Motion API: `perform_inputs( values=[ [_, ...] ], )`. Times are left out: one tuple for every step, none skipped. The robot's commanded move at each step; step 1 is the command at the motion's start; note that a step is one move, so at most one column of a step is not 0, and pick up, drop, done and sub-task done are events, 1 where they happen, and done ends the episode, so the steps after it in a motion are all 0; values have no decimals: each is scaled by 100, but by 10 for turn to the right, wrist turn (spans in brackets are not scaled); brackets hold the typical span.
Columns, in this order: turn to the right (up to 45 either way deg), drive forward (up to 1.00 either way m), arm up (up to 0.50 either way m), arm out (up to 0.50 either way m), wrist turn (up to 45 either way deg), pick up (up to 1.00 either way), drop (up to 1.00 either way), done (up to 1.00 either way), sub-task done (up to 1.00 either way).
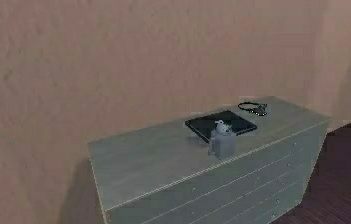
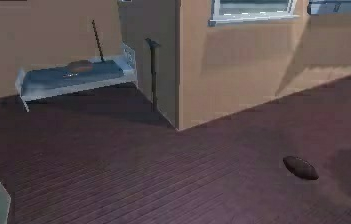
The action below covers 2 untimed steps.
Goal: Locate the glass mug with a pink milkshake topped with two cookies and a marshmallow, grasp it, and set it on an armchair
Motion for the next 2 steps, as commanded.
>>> perform_inputs(
  values=[
    [-450, 0, 0, 0, 0, 0, 0, 0, 0],
    [-270, 0, 0, 0, 0, 0, 0, 0, 0]
  ],
)
